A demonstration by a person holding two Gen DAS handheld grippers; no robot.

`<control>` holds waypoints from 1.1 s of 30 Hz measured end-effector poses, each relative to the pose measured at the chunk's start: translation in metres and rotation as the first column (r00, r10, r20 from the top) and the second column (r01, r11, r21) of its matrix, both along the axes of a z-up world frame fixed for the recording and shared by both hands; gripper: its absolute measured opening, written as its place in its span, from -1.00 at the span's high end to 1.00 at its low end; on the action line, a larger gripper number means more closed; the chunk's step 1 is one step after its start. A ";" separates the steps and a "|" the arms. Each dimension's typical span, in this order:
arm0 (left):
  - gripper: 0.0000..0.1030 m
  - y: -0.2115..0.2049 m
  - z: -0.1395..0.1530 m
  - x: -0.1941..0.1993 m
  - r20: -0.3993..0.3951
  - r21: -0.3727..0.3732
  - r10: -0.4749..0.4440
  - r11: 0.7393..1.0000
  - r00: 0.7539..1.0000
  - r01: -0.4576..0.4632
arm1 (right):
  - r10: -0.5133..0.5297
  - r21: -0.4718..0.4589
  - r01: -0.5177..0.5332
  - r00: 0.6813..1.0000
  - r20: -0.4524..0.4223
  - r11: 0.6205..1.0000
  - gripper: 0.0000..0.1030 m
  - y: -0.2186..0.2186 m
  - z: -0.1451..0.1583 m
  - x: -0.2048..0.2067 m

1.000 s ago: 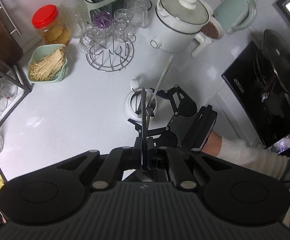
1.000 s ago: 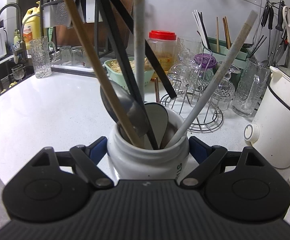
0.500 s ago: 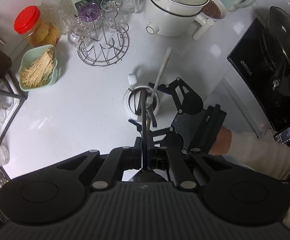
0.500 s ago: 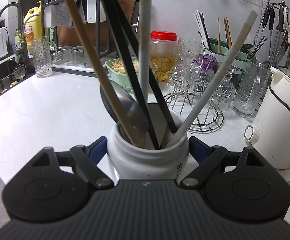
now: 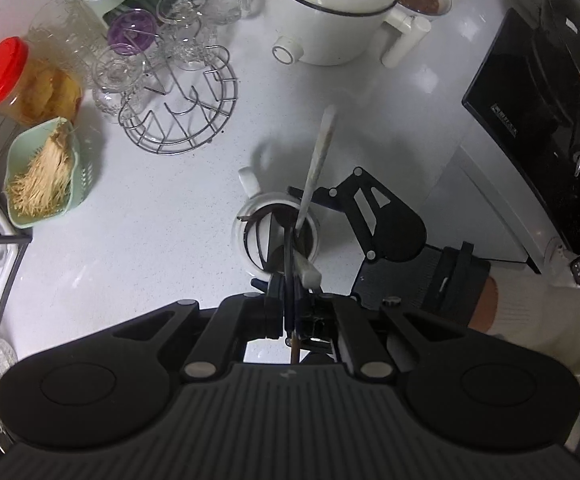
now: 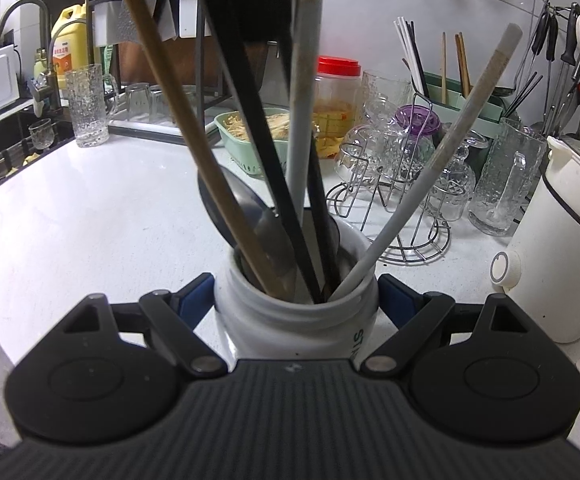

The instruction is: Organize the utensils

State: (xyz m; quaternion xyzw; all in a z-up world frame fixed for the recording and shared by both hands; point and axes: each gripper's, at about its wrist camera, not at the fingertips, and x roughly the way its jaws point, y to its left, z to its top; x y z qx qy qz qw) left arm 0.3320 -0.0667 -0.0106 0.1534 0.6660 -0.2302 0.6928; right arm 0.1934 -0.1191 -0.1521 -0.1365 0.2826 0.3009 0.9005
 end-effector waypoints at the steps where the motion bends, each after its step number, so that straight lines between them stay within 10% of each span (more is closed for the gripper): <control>1: 0.90 0.000 -0.001 0.000 0.005 -0.001 -0.007 1.000 1.000 0.007 | 0.003 -0.003 -0.004 1.000 -0.004 1.000 -0.75 0.000 0.000 0.000; 6: 0.80 0.008 0.003 -0.002 0.031 -0.037 0.001 0.999 1.000 0.000 | 0.005 -0.021 -0.005 1.000 -0.015 1.000 -0.75 0.002 0.002 0.002; 10: -0.20 0.014 0.012 -0.011 0.101 -0.034 0.019 0.999 0.995 -0.016 | -0.002 -0.022 0.002 1.000 -0.021 1.000 -0.74 0.003 0.002 0.002; 19: -0.46 0.038 0.045 -0.044 0.292 -0.091 0.085 0.994 0.953 -0.061 | -0.002 -0.017 0.002 0.999 -0.034 1.000 -1.00 0.003 0.010 0.005; 33: -0.70 0.085 0.094 -0.114 0.579 -0.225 0.330 0.944 0.746 -0.243 | -0.018 0.039 0.020 0.999 -0.042 0.999 -1.00 -0.017 0.042 -0.008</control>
